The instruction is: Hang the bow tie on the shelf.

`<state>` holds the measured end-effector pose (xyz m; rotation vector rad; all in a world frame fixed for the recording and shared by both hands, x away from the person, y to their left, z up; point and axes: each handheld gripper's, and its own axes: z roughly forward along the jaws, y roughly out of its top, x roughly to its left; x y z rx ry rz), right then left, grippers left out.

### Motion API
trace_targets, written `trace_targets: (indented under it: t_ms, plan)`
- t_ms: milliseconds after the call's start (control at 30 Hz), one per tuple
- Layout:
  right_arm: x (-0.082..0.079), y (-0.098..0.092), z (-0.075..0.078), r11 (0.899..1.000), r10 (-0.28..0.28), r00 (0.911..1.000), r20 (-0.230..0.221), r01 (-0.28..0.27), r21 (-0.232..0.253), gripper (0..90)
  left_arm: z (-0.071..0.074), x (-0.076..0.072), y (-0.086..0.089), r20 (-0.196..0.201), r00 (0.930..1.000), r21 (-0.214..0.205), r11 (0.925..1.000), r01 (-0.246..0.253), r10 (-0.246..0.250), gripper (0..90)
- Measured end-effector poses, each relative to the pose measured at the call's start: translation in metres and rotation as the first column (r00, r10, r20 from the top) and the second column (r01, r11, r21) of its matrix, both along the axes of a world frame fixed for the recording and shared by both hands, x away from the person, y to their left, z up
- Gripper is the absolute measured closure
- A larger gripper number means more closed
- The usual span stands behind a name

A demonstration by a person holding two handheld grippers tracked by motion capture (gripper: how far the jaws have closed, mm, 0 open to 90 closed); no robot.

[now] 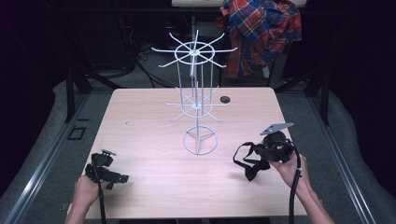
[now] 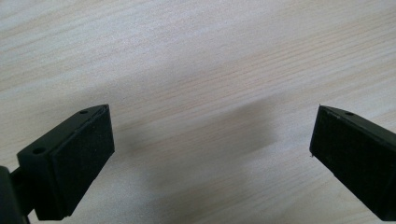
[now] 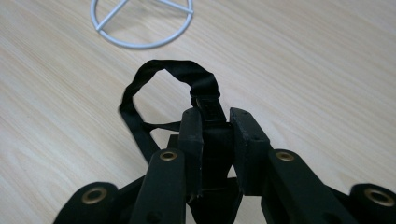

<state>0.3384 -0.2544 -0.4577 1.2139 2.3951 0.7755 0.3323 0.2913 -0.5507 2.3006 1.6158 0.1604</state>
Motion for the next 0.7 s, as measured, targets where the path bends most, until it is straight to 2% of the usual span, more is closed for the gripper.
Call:
trace_targets:
  t_ms: [33,67,133,167,400,467,700]
  plan:
    - [0.001,0.001,0.005,1.000,0.009,0.9999,0.005,-0.009,-0.012,75.6,0.000,0.000,0.000,0.001,1.0000,-0.001,1.0000,-0.001,0.001,0.0]
    - [0.001,0.003,0.004,1.000,0.008,0.9999,0.012,-0.008,0.012,75.6,0.000,0.000,0.000,0.001,1.0000,-0.001,1.0000,0.000,0.000,0.0]
    - [0.002,0.004,0.006,1.000,0.013,0.9999,0.011,-0.013,0.011,75.6,0.000,0.001,-0.001,0.001,1.0000,-0.002,1.0000,0.003,-0.003,0.0]
    - [0.002,0.005,0.008,1.000,0.010,0.9998,0.016,-0.010,0.024,75.6,0.000,0.001,-0.001,0.001,1.0000,-0.001,1.0000,0.005,-0.005,0.0]
    - [0.005,0.013,0.020,0.999,0.027,0.9979,0.059,-0.029,0.035,75.6,0.001,0.002,-0.003,0.003,0.9999,0.000,0.9999,0.010,-0.010,0.0]
    - [0.006,0.015,0.024,0.998,0.030,0.9973,0.067,-0.034,0.060,75.6,0.000,0.002,-0.003,0.004,0.9999,0.000,0.9999,0.011,-0.011,0.0]
    - [0.011,0.026,0.036,0.995,0.050,0.9938,0.100,-0.058,0.084,75.6,0.001,0.002,-0.003,0.009,0.9999,0.000,0.9999,0.010,-0.010,0.0]
